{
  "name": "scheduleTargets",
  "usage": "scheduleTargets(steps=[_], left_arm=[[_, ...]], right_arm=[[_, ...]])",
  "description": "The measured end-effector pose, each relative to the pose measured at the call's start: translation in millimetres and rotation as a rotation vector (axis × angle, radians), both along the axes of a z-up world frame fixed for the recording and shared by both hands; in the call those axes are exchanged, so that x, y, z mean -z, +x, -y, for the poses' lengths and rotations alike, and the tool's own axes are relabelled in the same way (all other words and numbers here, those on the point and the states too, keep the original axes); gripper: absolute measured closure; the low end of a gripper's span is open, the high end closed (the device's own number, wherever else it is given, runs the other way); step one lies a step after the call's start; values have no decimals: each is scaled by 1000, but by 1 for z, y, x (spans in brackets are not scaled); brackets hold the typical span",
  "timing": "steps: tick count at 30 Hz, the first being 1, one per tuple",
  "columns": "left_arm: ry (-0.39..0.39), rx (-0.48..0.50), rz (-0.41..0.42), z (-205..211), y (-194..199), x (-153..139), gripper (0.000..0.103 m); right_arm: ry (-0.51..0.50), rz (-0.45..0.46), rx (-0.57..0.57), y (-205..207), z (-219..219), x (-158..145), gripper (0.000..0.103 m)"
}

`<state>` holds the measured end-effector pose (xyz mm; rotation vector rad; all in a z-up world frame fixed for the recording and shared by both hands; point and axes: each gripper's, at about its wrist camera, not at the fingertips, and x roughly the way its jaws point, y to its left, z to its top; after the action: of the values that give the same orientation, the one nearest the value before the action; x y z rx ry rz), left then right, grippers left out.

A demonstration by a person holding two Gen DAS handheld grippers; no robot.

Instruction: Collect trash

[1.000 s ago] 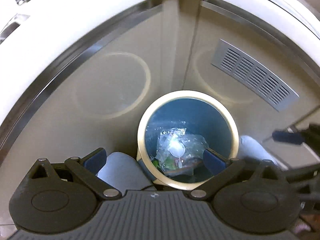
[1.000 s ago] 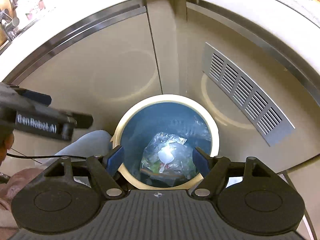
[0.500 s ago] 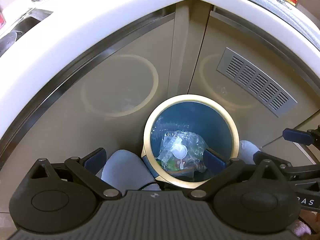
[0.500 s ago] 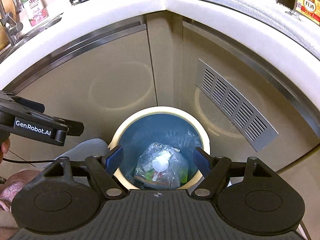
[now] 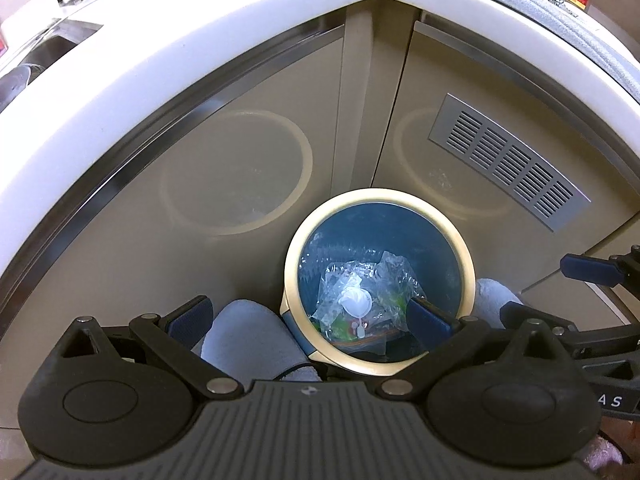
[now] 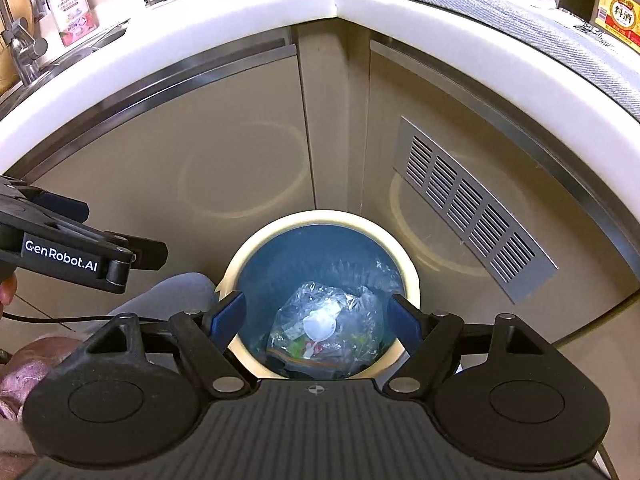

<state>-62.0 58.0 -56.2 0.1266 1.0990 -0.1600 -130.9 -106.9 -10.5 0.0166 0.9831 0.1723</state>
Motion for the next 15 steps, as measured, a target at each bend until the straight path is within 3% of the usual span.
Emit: scheduleTargets(steps=[15], left_arm=[[4,9,-7,2,1,1,0]], right_arm=[[5,-6,7,0,1,2,22]])
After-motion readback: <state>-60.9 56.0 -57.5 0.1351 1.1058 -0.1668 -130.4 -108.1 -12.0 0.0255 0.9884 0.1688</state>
